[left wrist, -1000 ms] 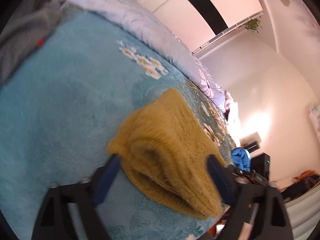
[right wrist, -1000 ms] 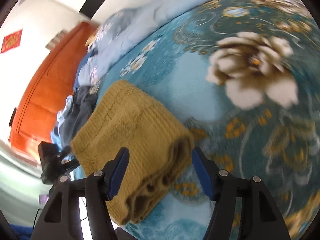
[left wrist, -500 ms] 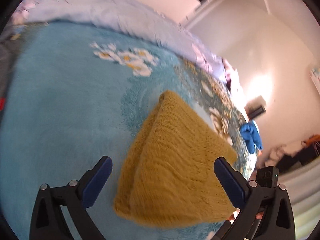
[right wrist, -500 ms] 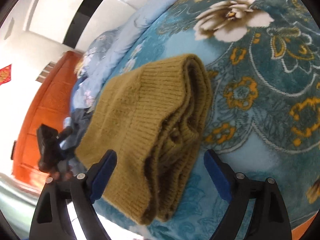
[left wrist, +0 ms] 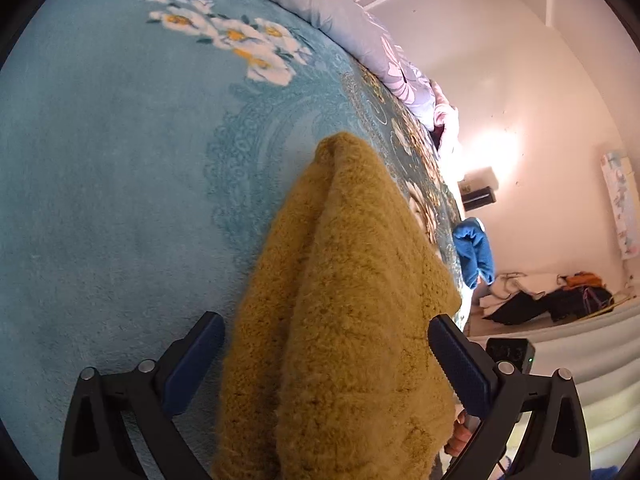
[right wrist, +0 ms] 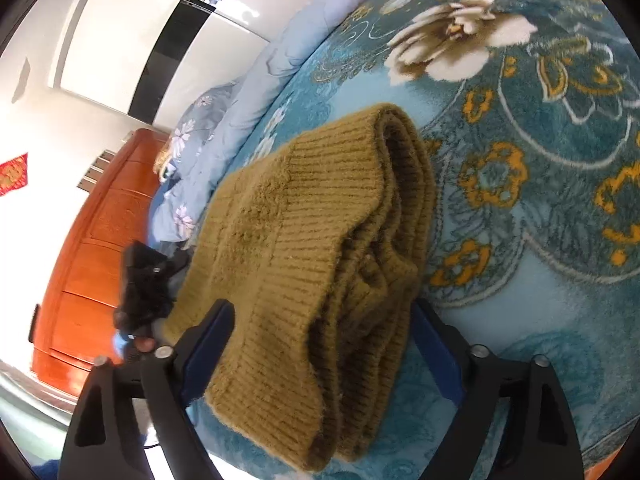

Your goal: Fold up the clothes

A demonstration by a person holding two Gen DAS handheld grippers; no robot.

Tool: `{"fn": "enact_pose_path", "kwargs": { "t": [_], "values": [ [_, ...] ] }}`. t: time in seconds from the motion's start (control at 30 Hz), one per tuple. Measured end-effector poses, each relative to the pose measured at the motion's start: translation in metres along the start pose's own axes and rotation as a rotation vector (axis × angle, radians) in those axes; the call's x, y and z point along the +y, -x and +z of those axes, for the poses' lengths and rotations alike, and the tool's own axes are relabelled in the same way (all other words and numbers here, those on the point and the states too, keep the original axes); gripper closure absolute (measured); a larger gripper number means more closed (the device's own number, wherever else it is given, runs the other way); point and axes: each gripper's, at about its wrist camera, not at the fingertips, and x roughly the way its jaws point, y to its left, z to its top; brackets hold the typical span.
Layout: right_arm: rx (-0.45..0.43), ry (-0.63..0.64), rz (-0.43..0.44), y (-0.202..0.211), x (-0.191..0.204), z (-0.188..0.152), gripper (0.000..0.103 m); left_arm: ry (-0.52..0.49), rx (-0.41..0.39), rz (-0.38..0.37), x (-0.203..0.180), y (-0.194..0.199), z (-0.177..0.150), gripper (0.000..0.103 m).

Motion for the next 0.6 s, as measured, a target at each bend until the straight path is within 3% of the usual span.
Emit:
{"fn": "enact_pose_path", "kwargs": {
  "t": [0.13, 0.23, 0.33, 0.4, 0.5, 0.6],
  "values": [
    [0.014, -0.031, 0.022, 0.002, -0.007, -0.003, 0.040, 0.012, 0.010, -0.030, 0.000, 0.002, -0.002, 0.002],
    [0.030, -0.077, 0.071, 0.001, -0.014, -0.003, 0.053, 0.013, 0.029, -0.019, -0.002, 0.000, -0.005, 0.014],
    [0.042, -0.094, 0.096, 0.000, -0.017, -0.001, 0.061, 0.033, 0.013, 0.009, -0.001, 0.001, -0.009, 0.034],
    [0.057, -0.096, 0.112, 0.001, -0.018, 0.002, 0.063, 0.054, -0.013, 0.017, 0.002, 0.006, -0.013, 0.054],
    [0.089, -0.058, 0.113, 0.002, -0.013, 0.010, 0.065, 0.058, -0.057, 0.013, -0.002, 0.013, -0.024, 0.066],
    [0.135, 0.021, 0.101, 0.003, -0.002, 0.025, 0.065, 0.040, -0.110, 0.017, -0.015, 0.020, -0.035, 0.069]
  ]
}}
